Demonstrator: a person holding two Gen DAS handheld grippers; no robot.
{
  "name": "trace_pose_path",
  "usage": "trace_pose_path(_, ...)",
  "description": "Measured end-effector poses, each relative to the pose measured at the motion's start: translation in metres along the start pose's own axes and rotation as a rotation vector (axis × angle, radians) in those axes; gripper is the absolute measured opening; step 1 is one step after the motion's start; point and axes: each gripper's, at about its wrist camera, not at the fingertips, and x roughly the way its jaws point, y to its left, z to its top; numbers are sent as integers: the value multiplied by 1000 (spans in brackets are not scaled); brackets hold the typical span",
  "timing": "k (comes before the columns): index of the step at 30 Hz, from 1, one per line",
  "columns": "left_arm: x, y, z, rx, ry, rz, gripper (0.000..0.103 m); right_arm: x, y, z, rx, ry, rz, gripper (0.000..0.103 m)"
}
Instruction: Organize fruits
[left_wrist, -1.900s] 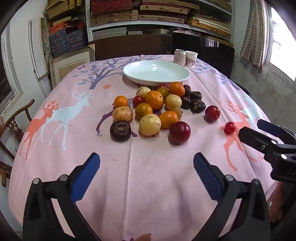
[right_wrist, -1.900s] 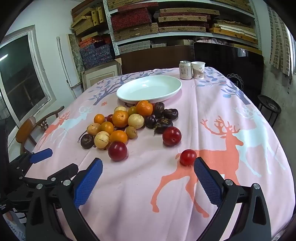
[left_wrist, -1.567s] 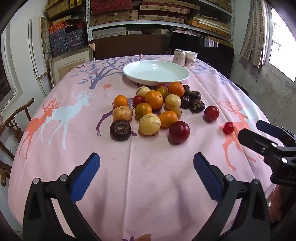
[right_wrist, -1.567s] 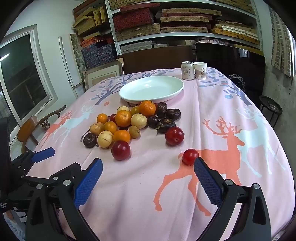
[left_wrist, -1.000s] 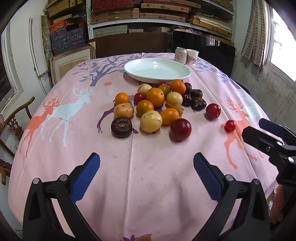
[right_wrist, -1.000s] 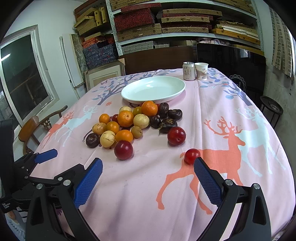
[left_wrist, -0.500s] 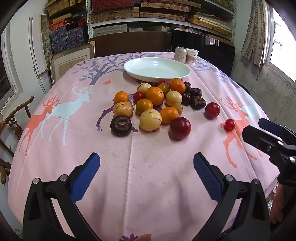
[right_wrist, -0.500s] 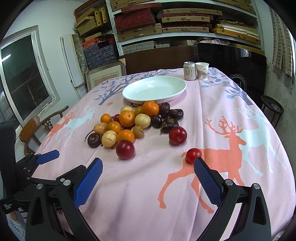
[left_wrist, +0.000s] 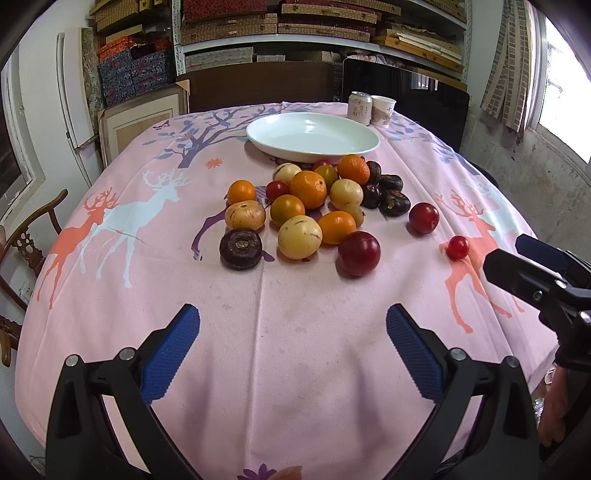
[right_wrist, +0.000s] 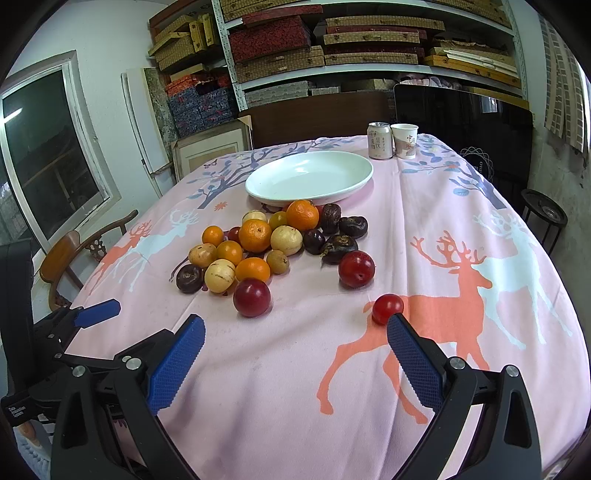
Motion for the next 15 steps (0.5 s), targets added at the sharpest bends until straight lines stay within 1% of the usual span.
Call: trace_pose_path(15,0,-1,-2,-1,3,-1,99,0,1,0,1,0,3,100)
